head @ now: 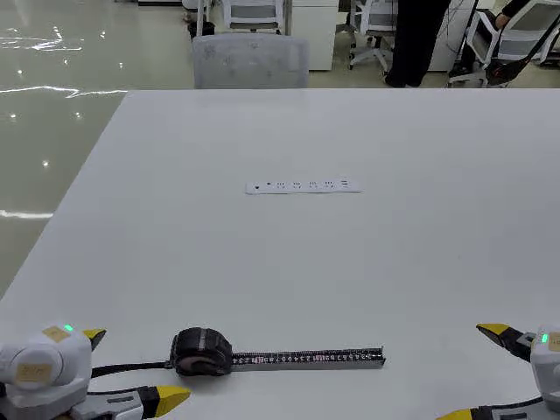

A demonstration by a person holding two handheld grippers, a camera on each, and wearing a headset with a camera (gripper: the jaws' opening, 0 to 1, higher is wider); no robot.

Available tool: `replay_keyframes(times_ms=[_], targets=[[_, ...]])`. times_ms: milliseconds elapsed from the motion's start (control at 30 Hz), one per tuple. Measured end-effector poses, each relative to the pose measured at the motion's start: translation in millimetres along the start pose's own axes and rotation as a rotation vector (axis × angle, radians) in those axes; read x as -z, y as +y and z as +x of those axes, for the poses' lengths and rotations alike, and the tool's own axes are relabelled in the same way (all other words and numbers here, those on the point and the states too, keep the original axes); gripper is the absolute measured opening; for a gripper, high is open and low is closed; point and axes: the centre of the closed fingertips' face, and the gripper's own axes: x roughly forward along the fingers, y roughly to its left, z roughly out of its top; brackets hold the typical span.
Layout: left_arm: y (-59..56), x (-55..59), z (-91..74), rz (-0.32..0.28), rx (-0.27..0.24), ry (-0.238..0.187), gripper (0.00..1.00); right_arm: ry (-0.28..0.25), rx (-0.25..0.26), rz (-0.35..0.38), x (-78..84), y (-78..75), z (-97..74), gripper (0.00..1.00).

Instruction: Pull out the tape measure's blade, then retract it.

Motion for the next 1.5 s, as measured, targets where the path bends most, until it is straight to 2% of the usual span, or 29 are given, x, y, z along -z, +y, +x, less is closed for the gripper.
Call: replay_keyframes(times_ms=[33,100,167,233,300,367,400,500,633,700,767,900,933,967,1000,1067,1133,1267,1333,1500], targets=[[-1.1,1.1,1.4,-0.024,-0.015,0.024,1.00,0.008,-0.007,-0.007,-0.9,-0.1,0.8,1.00],[-5.1,1.0,4.0,-0.021,-0.020,0.050,1.00,0.025,-0.018,-0.006,-1.4,-0.5,2.1,1.00],[-8.4,-2.4,7.8,-0.047,-0.035,0.046,1.00,0.024,-0.047,-0.005,-5.2,2.7,3.3,0.99],[-14.9,-4.8,11.2,-0.083,-0.029,0.034,1.00,0.038,-0.065,-0.013,-6.5,5.0,5.6,0.99],[-14.1,-8.0,14.1,-0.104,-0.066,0.003,1.00,0.048,-0.083,-0.025,-7.9,7.1,7.7,0.98],[-19.1,-5.6,17.7,-0.126,-0.045,0.012,1.00,0.055,-0.091,-0.050,-10.0,8.2,9.1,0.99],[-17.6,-4.4,18.7,-0.136,-0.065,0.017,1.00,0.065,-0.092,-0.082,-11.3,7.6,9.8,0.99],[-17.1,2.3,23.0,-0.147,-0.106,0.060,1.00,0.062,-0.113,-0.093,-18.6,11.0,11.7,0.99],[-18.8,2.7,27.3,-0.143,-0.144,0.058,1.00,0.092,-0.157,-0.149,-23.0,16.1,16.3,0.99],[-14.1,1.0,27.8,-0.148,-0.192,0.036,1.00,0.105,-0.191,-0.154,-25.3,20.0,18.5,0.99],[-16.2,1.9,27.6,-0.139,-0.206,0.042,1.00,0.115,-0.203,-0.160,-26.9,20.5,20.0,0.99],[-17.8,-0.3,31.3,-0.118,-0.251,0.018,1.00,0.148,-0.246,-0.201,-28.5,21.6,27.7,0.97],[-16.9,-4.0,33.2,-0.146,-0.260,-0.018,1.00,0.156,-0.249,-0.217,-28.8,20.7,29.9,0.96],[-18.8,-0.8,34.9,-0.212,-0.263,-0.015,1.00,0.176,-0.251,-0.244,-28.4,19.2,32.9,0.95],[-17.0,1.3,35.7,-0.201,-0.270,-0.002,1.00,0.181,-0.257,-0.255,-29.3,19.4,35.2,0.95],[-16.5,-1.5,36.9,-0.173,-0.289,-0.020,1.00,0.187,-0.266,-0.259,-32.8,18.9,41.1,0.95],[-18.7,-5.0,40.2,-0.141,-0.282,-0.033,1.00,0.200,-0.279,-0.276,-34.0,18.8,46.0,0.95],[-21.0,-6.3,44.4,-0.151,-0.276,-0.035,1.00,0.232,-0.306,-0.309,-35.9,18.5,52.1,0.92],[-22.2,-8.1,45.8,-0.201,-0.281,-0.051,1.00,0.246,-0.316,-0.326,-37.9,17.6,55.3,0.91],[-19.3,0.1,49.3,-0.202,-0.298,-0.041,1.00,0.271,-0.340,-0.351,-39.9,16.4,65.3,0.90]])
